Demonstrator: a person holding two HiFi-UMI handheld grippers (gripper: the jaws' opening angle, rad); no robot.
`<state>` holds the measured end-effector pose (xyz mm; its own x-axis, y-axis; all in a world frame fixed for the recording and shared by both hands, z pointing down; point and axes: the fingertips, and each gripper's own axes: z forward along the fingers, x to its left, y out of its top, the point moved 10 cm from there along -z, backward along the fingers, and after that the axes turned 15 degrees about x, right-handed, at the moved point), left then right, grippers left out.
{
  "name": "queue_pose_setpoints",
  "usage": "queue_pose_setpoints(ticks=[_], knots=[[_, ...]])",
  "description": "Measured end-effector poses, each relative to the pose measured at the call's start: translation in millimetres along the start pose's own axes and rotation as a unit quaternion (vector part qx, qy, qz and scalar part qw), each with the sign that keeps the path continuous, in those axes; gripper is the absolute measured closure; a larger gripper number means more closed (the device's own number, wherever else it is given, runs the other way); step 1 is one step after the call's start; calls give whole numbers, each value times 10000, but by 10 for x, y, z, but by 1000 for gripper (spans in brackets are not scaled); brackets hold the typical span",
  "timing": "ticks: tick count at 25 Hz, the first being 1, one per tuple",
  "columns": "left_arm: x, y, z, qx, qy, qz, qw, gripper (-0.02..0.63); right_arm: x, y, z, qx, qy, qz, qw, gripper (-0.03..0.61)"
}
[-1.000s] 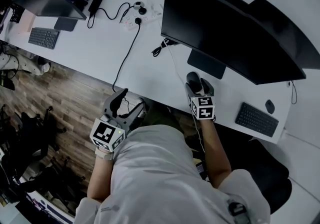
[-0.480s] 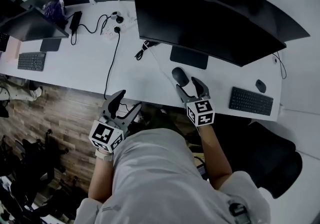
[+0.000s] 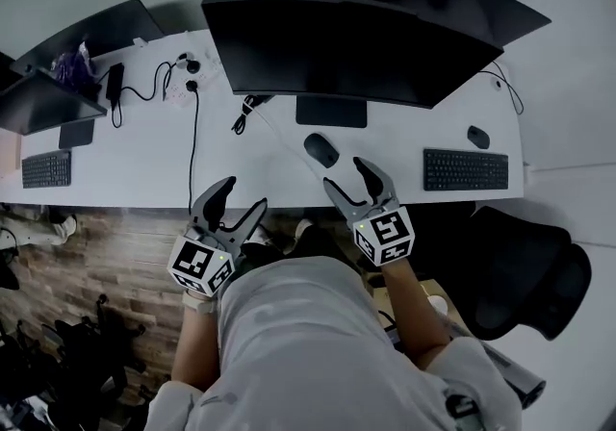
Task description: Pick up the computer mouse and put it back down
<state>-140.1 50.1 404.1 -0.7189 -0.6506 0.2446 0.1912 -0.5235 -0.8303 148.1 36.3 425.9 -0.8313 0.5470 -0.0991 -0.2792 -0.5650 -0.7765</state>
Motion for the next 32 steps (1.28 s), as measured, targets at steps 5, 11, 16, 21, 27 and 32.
queue_pose_setpoints(ticks=[5, 11, 16, 21, 27, 32], knots=[[-39, 154, 96, 7, -328, 231, 9992, 333, 119, -3, -247, -253, -134, -16, 9996, 281], [-61, 314, 202, -19, -730, 456, 9963, 333, 216, -32, -472, -444, -349, 73, 9984, 281], [-57, 367, 302, -35, -995, 622, 9931, 333, 292, -76, -595, -569, -516, 109, 9970, 281], [-77, 427, 367, -25, -1248, 777, 9891, 333, 358, -117, -654, -617, -675, 158, 9957, 281], [-103, 518, 396, 19, -1441, 921, 9853, 333, 403, -149, -707, -648, -800, 223, 9944, 281], [-108, 516, 406, 39, -1497, 952, 9841, 333, 413, -217, -727, -657, -880, 329, 9934, 281]])
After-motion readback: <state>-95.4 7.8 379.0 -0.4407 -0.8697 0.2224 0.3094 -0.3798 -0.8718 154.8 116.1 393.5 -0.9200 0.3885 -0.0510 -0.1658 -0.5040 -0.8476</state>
